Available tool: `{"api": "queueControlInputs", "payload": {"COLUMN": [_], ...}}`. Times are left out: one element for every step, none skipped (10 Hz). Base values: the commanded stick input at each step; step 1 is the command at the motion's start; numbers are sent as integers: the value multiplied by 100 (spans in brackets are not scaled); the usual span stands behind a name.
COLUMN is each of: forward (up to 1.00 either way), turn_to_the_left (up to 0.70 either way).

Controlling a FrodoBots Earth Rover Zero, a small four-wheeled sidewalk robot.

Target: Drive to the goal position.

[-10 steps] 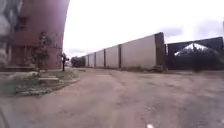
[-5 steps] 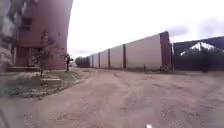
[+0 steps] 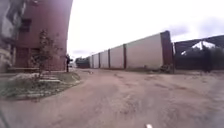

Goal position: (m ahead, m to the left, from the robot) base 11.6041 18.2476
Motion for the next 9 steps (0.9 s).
{"api": "queueControlInputs", "payload": {"forward": [30, 30, 30, 30, 30, 30, 30, 30, 30], "turn_to_the_left": [0, 0, 0, 0, 0, 0, 0, 0, 0]}}
